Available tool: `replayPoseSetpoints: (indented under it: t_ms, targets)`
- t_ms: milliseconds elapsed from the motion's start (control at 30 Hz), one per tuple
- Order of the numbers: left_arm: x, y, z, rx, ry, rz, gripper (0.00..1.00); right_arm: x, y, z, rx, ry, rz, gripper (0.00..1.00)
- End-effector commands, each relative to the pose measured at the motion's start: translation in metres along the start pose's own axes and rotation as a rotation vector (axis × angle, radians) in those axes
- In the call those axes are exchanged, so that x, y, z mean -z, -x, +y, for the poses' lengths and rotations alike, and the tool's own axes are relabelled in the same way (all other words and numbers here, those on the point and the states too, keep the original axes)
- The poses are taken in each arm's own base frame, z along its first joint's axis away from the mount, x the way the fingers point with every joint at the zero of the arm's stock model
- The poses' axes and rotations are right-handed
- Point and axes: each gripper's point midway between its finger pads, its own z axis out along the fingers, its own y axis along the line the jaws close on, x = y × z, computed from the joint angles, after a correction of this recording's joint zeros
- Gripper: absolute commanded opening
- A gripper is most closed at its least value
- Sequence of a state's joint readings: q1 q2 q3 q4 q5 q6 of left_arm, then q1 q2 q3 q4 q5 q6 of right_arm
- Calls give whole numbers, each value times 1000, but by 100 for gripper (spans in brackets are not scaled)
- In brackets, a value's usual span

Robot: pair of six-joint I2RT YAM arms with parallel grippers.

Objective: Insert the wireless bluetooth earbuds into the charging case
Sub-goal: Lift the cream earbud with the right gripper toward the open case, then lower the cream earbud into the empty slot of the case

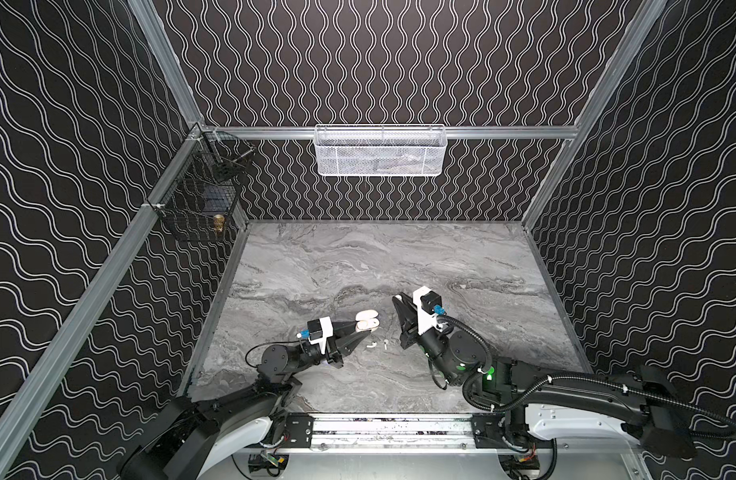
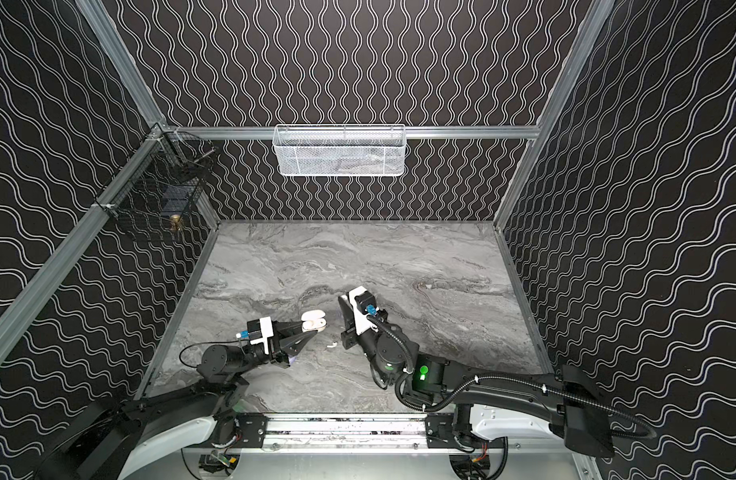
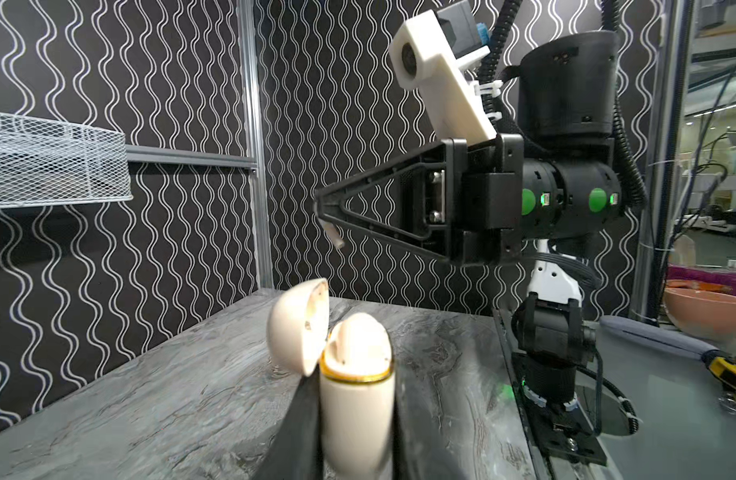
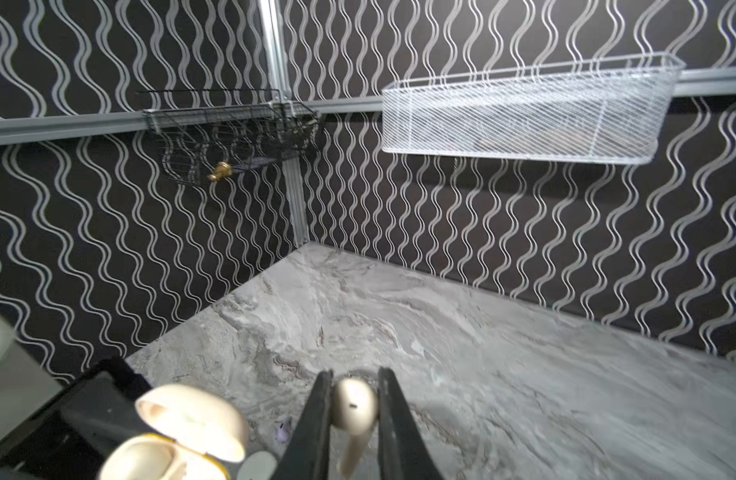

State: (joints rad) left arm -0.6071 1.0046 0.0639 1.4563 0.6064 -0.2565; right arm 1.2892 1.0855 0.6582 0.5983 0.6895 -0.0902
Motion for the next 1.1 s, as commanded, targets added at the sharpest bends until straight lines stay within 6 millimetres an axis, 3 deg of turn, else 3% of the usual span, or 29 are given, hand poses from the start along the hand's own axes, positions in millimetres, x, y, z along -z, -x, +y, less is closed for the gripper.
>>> replayPoseSetpoints:
  t_ms: [0,200,500,1067]
  targets:
    - [-1,20,-12,-38,-66,-68,0,4,33,19,31,93,-165,15]
    - [0,21,-11,-37,-56,-74,0,13,29,44,61,184,-200,15]
    - [0,25,-10,-23,-45,-86,0,32,32,62,82,254,-243,16]
    - [2,30,-14,-27,-60,-100,0,34,26,64,141,228,-335,14]
